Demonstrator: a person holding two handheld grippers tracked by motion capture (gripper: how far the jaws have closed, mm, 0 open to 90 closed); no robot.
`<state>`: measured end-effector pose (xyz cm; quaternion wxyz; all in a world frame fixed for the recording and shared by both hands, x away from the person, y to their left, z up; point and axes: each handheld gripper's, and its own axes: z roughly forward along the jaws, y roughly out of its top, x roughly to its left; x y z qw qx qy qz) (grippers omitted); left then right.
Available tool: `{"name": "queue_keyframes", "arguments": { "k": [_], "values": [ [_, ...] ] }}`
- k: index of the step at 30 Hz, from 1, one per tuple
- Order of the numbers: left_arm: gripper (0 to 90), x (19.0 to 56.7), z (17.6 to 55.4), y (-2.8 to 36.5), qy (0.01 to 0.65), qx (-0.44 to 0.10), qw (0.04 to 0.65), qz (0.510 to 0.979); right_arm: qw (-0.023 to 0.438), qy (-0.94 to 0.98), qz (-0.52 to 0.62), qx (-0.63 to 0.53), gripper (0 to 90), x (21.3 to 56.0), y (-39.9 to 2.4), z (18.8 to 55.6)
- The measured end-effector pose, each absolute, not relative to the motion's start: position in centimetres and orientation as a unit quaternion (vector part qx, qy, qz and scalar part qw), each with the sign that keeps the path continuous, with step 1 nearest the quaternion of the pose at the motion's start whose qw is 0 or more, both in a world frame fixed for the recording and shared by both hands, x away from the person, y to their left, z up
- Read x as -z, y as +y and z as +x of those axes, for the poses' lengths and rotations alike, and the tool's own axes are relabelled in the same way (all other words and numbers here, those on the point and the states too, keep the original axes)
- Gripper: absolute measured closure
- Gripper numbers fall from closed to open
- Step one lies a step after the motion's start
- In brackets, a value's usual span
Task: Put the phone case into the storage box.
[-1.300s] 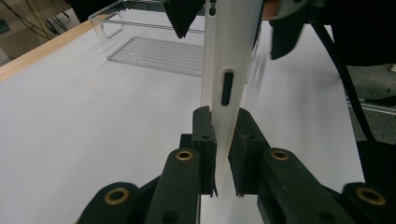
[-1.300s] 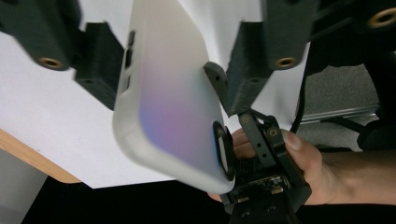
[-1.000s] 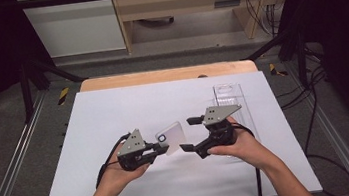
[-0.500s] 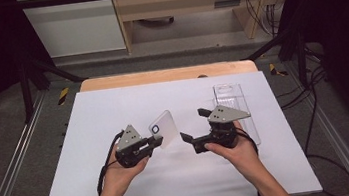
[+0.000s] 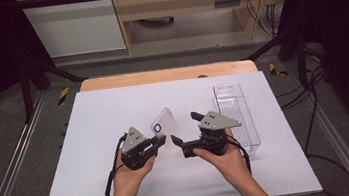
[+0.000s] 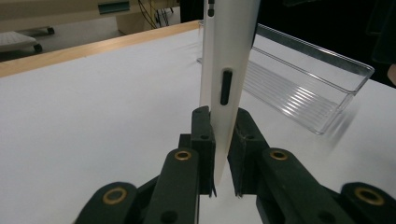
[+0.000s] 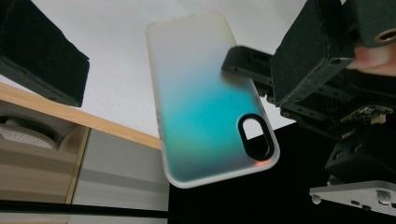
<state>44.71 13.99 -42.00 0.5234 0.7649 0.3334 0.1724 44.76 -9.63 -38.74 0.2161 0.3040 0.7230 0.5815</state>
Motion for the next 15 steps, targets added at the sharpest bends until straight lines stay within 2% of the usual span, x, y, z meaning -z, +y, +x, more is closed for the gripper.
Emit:
{"name": "queue_keyframes", "arguments": {
  "k": [15],
  "values": [
    [81.2, 42.2, 43.8, 11.8, 0.338, -0.153, 0.514, 0.774, 0.239, 0.719, 0.283, -0.588, 4.3, 39.1, -7.7, 44.9]
  ]
}}
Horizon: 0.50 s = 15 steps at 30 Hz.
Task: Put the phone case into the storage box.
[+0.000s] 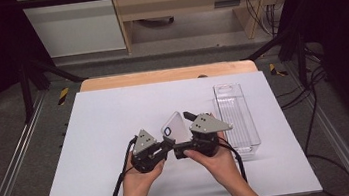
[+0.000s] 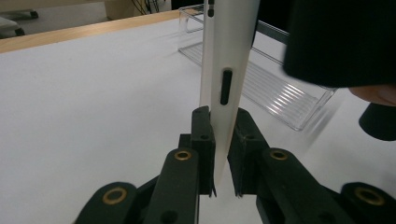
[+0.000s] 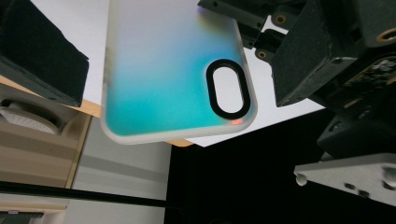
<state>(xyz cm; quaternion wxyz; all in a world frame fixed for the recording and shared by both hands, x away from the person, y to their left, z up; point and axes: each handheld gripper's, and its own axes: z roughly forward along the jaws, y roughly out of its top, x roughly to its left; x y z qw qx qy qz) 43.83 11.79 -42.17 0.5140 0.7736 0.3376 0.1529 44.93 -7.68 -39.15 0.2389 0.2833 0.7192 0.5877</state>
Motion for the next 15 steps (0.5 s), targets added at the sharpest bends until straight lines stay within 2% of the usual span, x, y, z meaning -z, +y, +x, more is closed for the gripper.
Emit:
{"name": "queue_keyframes", "arguments": {
  "k": [6, 15],
  "values": [
    [81.2, 42.07, 43.61, 11.69, 0.337, -0.153, 0.513, 0.775, 0.252, 0.723, 0.281, -0.579, 6.3, 39.17, -7.31, 45.24],
    [81.2, 41.91, 43.45, 11.74, 0.336, -0.148, 0.512, 0.776, 0.26, 0.729, 0.28, -0.568, 15.5, 39.31, -6.68, 45.34]
  ]
}}
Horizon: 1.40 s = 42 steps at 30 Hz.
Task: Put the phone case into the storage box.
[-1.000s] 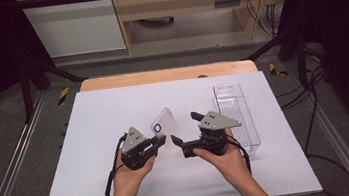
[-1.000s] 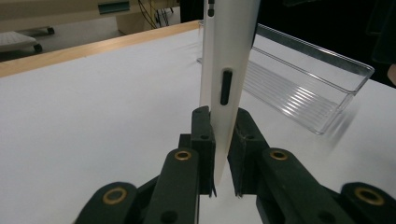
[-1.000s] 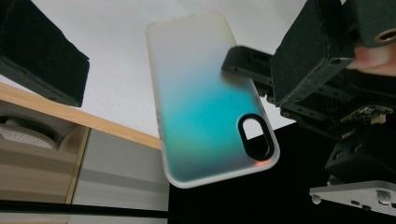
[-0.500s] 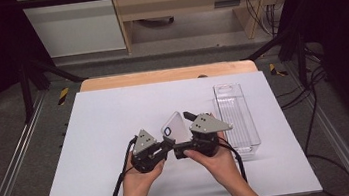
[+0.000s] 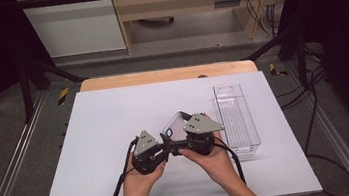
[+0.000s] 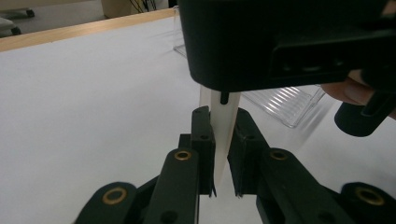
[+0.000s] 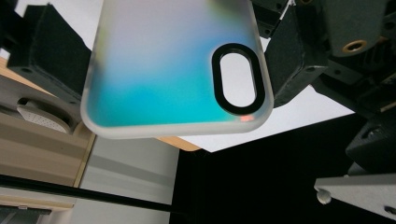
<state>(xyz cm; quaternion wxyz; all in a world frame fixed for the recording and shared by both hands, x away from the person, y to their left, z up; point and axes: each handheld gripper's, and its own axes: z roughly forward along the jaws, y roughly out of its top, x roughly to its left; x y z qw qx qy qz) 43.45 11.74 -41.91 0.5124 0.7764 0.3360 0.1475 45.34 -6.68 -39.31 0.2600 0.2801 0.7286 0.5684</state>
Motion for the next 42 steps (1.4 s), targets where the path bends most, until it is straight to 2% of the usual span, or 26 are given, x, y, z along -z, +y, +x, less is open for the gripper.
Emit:
{"name": "queue_keyframes", "arguments": {
  "k": [9, 11, 13, 17, 24, 29, 38, 42],
  "values": [
    [80.9, 42.0, 43.4, 12.0, 0.336, -0.146, 0.516, 0.774, 0.261, 0.735, 0.285, -0.558, 17.3, 39.1, -6.5, 45.1],
    [78.4, 42.1, 43.4, 12.0, 0.333, -0.149, 0.524, 0.77, 0.257, 0.734, 0.292, -0.557, 17.4, 38.9, -6.5, 45.2],
    [61.5, 42.2, 43.2, 12.2, 0.34, -0.168, 0.529, 0.759, 0.251, 0.727, 0.302, -0.563, 17.5, 38.6, -6.7, 45.4],
    [42.8, 42.7, 42.8, 13.1, 0.344, -0.191, 0.527, 0.753, 0.257, 0.713, 0.326, -0.565, 17.5, 37.5, -7.5, 46.2],
    [18.7, 43.8, 42.2, 16.4, 0.375, -0.233, 0.525, 0.728, 0.264, 0.688, 0.379, -0.56, 17.4, 35.3, -9.4, 48.4],
    [7.5, 44.3, 42.3, 18.5, 0.377, -0.262, 0.52, 0.72, 0.274, 0.676, 0.407, -0.55, 17.5, 34.0, -10.7, 50.6],
    [4.2, 43.7, 42.1, 22.1, 0.396, -0.293, 0.537, 0.685, 0.322, 0.646, 0.452, -0.524, 17.4, 32.0, -14.0, 54.9],
    [3.4, 43.9, 41.0, 23.3, 0.395, -0.307, 0.528, 0.686, 0.339, 0.633, 0.463, -0.52, 17.4, 31.2, -15.6, 56.0]
  ]
}}
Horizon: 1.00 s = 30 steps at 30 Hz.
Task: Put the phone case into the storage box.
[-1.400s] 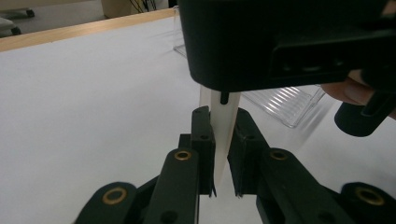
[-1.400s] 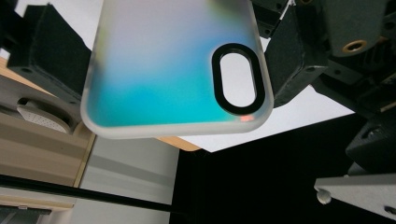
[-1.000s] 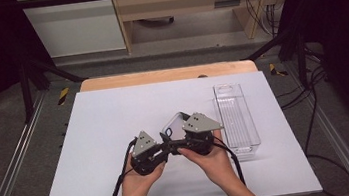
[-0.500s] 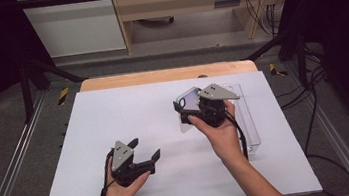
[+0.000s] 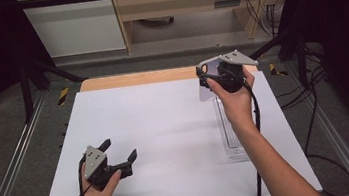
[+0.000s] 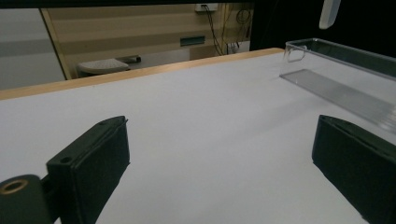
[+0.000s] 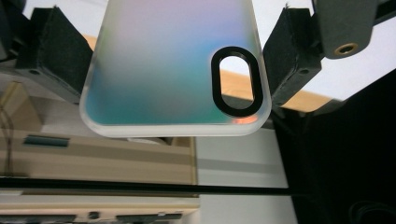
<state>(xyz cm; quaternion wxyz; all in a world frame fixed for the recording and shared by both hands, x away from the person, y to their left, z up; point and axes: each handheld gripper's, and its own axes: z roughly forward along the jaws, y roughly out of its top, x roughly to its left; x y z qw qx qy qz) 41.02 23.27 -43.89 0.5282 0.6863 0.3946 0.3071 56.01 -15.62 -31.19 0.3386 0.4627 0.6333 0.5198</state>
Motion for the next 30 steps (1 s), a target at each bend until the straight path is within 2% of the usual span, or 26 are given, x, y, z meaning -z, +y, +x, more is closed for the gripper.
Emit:
{"name": "queue_keyframes", "arguments": {
  "k": [7, 13, 23, 30],
  "values": [
    [3.3, 44.6, 40.2, 24.2, 0.378, -0.33, 0.515, 0.695, 0.364, 0.616, 0.48, -0.507, 17.4, 30.6, -17.9, 57.6],
    [3.3, 45.0, 40.0, 25.3, 0.39, -0.333, 0.532, 0.674, 0.376, 0.603, 0.499, -0.496, 17.4, 31.5, -19.2, 59.3],
    [1.1, 45.4, 39.9, 25.5, 0.38, -0.338, 0.553, 0.66, 0.395, 0.595, 0.517, -0.471, 17.5, 33.2, -20.0, 60.7],
    [0.9, 45.4, 40.1, 25.6, 0.358, -0.35, 0.55, 0.668, 0.394, 0.597, 0.526, -0.461, 17.5, 34.6, -20.0, 61.2]
  ]
}}
